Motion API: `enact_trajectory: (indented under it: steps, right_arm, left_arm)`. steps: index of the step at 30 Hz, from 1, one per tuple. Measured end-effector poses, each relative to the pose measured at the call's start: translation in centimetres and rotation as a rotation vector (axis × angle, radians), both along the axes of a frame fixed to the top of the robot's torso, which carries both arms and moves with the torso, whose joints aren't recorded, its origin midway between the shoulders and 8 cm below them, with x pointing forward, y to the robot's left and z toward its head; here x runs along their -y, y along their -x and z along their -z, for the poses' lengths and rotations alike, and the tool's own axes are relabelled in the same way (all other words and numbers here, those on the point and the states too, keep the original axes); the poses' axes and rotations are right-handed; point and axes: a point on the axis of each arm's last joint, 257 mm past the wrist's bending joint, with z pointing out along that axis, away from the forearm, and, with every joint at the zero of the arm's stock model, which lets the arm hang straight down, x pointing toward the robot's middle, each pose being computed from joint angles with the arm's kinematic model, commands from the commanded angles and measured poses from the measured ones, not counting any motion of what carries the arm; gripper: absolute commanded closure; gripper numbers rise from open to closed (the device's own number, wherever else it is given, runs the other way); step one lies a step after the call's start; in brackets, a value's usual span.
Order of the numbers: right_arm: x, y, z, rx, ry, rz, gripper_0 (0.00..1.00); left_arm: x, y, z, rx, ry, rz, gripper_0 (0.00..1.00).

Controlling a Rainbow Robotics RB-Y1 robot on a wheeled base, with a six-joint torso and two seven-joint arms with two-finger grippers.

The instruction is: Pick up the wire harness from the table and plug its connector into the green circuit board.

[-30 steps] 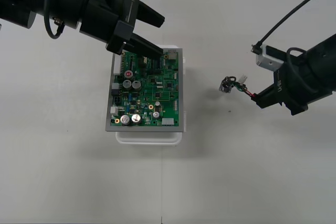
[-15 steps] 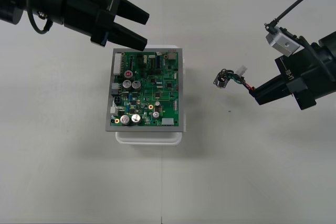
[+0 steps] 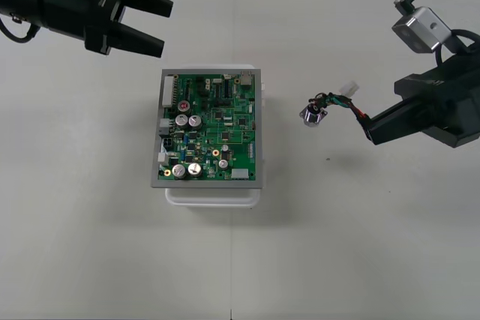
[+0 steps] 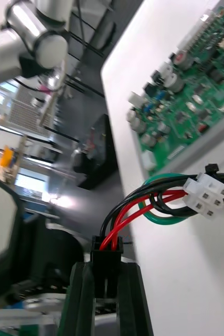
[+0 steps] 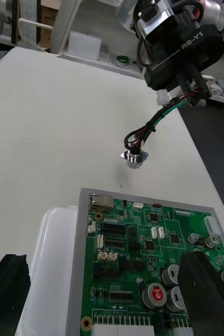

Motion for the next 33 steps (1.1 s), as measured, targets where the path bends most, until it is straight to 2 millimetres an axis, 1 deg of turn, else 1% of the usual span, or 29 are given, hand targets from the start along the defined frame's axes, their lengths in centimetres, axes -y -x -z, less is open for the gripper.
enact_trajectory:
  steps: [4,12,15,20,24,26,29,33]
  right_arm:
    - [-0.5,1.3,-1.9,-0.164,-0.042,0.015,1.00]
    - [-0.8,2.4,-3.7,-0.204,-0.104,-0.024,1.00]
    - [-0.8,2.8,-4.5,-0.229,-0.137,-0.043,1.00]
    - [-0.9,3.2,-5.3,-0.271,-0.177,-0.062,1.00]
    - [-0.8,3.6,-6.2,-0.362,-0.191,-0.061,1.00]
    - [-0.8,3.7,-6.2,-0.394,-0.181,-0.051,1.00]
    - [-0.8,3.7,-6.2,-0.396,-0.181,-0.051,1.00]
    - [-0.9,3.8,-6.0,-0.406,-0.179,-0.056,1.00]
  left_arm:
    - [-0.9,-0.4,-0.4,-0.027,0.029,-0.017,0.17]
    - [-1.2,0.2,-1.9,0.049,0.091,0.037,0.18]
    - [-1.3,0.7,-2.9,0.062,0.123,0.057,0.17]
    - [-1.6,1.5,-4.4,0.056,0.171,0.077,0.17]
    - [-1.6,2.8,-5.4,0.032,0.207,0.115,0.17]
    - [-1.6,3.7,-5.4,0.014,0.204,0.138,0.17]
    - [-1.6,5.2,-5.0,0.001,0.173,0.171,0.17]
    - [-1.8,7.5,-5.1,0.009,0.149,0.216,0.17]
